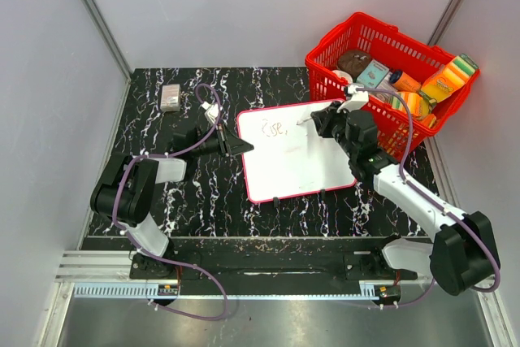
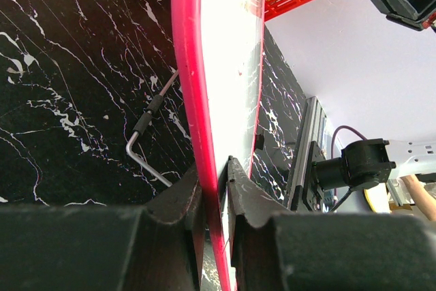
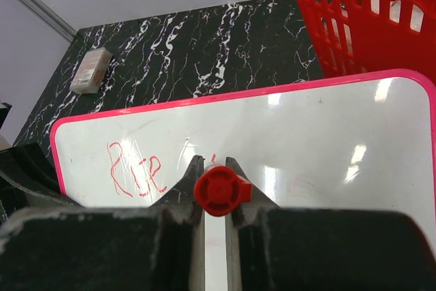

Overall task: Write a sentence on the whiteboard
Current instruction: Put down the whiteboard on the whiteboard stand.

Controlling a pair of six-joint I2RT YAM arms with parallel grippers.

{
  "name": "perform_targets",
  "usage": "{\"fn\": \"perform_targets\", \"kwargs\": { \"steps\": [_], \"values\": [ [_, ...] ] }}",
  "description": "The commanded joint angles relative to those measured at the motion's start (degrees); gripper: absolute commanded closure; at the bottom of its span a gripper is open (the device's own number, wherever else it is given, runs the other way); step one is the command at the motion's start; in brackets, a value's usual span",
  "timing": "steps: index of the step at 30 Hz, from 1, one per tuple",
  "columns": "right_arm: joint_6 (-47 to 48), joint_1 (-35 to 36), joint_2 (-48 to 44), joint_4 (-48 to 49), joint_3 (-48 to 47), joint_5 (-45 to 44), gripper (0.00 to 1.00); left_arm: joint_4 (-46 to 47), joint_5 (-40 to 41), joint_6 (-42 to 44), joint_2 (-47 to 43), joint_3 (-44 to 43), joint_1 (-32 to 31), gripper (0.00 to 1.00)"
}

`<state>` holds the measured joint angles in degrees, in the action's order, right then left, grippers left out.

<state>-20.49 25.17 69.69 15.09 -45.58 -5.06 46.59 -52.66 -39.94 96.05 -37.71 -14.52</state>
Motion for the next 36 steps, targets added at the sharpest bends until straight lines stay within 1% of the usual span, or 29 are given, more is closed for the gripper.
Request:
{"fn": "perform_targets", "kwargs": {
  "steps": [1, 15, 36],
  "values": [
    [-0.1, -0.2, -1.5, -1.1, 1.5, 0.7, 1.00, 1.5, 0.2, 4.9, -1.5, -0.4, -1.1, 1.00],
    [-0.8, -0.3, -2.6, -1.6, 3.1, 1.1, 1.00, 1.4, 0.2, 4.9, -1.5, -0.4, -1.1, 1.00],
    [-0.2, -0.3, 0.8, -0.2, -1.7, -1.5, 1.00, 1.5, 0.1, 4.9, -1.4, -0.5, -1.2, 1.00]
  ]
}}
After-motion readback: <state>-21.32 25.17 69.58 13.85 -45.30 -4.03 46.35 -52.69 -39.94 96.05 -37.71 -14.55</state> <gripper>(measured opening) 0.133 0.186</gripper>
